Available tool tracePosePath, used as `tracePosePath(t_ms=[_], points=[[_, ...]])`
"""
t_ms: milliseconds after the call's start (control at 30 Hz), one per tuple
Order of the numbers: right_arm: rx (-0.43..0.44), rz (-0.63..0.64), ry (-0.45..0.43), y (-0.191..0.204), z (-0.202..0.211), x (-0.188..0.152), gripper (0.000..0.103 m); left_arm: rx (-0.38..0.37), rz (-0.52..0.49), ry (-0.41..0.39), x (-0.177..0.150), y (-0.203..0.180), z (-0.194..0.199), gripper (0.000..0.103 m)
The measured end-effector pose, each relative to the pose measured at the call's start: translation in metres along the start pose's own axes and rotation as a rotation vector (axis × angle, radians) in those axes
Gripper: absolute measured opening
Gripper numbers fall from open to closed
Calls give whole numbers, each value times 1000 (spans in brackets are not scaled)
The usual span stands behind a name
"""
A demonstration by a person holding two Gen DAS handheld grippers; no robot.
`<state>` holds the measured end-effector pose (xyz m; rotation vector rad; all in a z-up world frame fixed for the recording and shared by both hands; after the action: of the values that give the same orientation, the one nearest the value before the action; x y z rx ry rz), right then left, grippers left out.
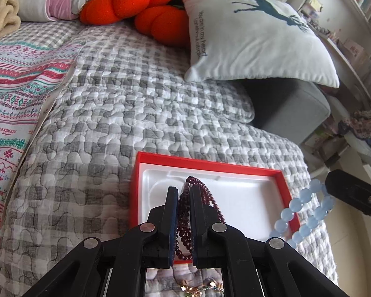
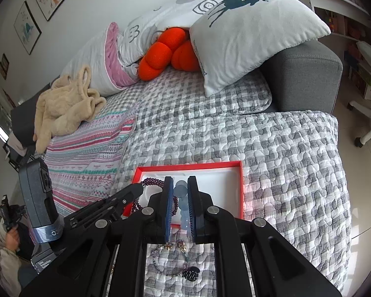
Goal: Organize jewelry
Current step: 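Carry both bracelets into the red Ace box and open both grippers, then grasp the gold ring with the left gripper while the right grasps the pearl pendant necklace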
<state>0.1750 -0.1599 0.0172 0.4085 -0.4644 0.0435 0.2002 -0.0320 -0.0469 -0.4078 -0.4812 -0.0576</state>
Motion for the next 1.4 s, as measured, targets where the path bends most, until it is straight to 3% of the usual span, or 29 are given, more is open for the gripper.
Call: tracePosePath(t_ms=[233, 567, 967, 1100, 1200, 1333, 1400], points=[[36, 3, 6, 1, -20, 6, 12, 62, -13, 8, -1, 9, -18, 3], [-12, -59, 32, -40, -45, 11, 12, 85, -26, 19, -4, 8, -23, 3], [-86, -35, 32, -52, -55, 11, 14, 110, -45, 33, -6, 6, -22, 8], [-95, -44, 13, -57, -41, 10, 30, 117, -74, 29, -11, -1, -13, 24], [-97, -42, 2, -58, -29, 5, 35, 118, -107, 19, -18, -6, 0, 30], [-126, -22, 13, -60, -19, -10, 41, 131, -130, 21, -35, -5, 15, 57], [-142, -20, 18, -63, -16, -18, 50, 132, -131, 39, -46, -2, 19, 66]])
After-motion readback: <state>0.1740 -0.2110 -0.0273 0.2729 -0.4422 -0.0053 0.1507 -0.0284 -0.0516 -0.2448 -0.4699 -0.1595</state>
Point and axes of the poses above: each gripper's, at about its wrist camera, not at the fingertips, and z roughly against the way its jaws point, y to its left, x to its top, the point moved 10 cm from there along -z, roughly the way its jaws point, and after that the axes turned 13 degrees about y, right-handed, at the moved point
